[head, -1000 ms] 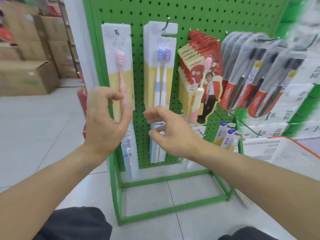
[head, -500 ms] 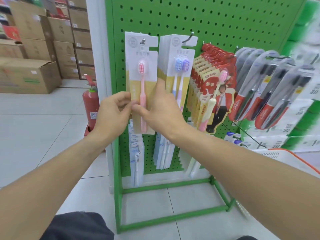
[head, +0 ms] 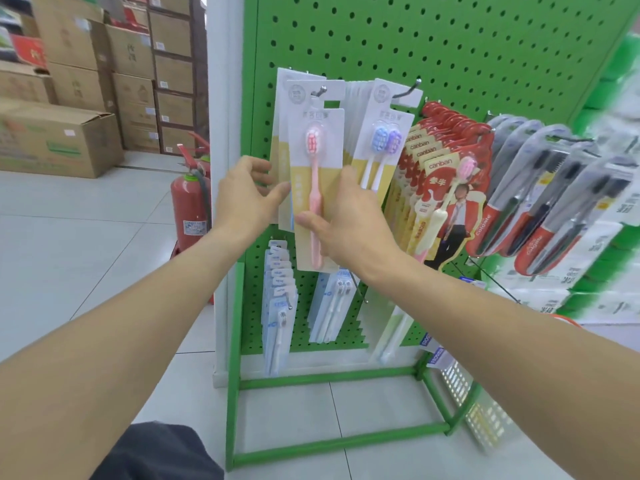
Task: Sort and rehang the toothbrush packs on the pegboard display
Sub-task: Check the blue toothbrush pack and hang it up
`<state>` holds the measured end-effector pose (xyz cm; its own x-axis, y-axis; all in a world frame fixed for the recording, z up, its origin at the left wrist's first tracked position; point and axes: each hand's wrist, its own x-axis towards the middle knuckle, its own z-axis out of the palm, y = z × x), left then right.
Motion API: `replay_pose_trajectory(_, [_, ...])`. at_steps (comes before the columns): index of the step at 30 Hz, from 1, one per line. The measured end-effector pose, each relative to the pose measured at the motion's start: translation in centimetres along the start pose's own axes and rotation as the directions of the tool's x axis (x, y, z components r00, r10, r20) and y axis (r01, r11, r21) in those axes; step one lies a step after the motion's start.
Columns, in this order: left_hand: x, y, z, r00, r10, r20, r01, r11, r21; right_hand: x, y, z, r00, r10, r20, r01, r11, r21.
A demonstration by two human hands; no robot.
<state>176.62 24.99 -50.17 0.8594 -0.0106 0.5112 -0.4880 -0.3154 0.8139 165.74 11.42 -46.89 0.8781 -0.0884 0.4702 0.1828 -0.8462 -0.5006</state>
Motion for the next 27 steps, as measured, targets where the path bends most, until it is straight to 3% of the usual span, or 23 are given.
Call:
replay_pose_trajectory(5, [0.3, -0.2, 0.8, 0.999, 0.014, -0.030, -0.013, 0.999, 0.037, 0.2, -0.1, 0.0, 1.000, 0.008, 0.008, -0.008, 1.000, -0.002])
replay_pose_trajectory(8, [0.0, 0.3, 1.4, 1.000, 0.013, -0.023, -0.013, 1.000, -0.028, 0.2, -0.2, 0.0, 1.000, 0.004, 0.009, -0.004, 1.000, -0.002])
replay_pose_trajectory(14, [-0.1, -0.1, 0.9, 0.998, 0.003, -0.061, -0.007, 0.998, -0.067, -0.5, 0.6, 0.5, 0.998, 0.057, -0.040, -0.049, 0.983, 0.180])
replay_pose_trajectory(19, [-0.5, -0.4, -0.2, 0.996, 0.057, -0.066, -0.063, 0.995, -0.078, -0.8, 1.1, 0.6, 0.998, 0.052, -0.035, -0.044, 0.978, 0.206])
replay_pose_trajectory(27, [-1.1, 0.0, -1.1, 0.977, 0.130, -0.171, -0.131, 0.991, 0.009, -0.3, 1.0, 0.9, 0.997, 0.073, -0.036, -0.063, 0.975, 0.211])
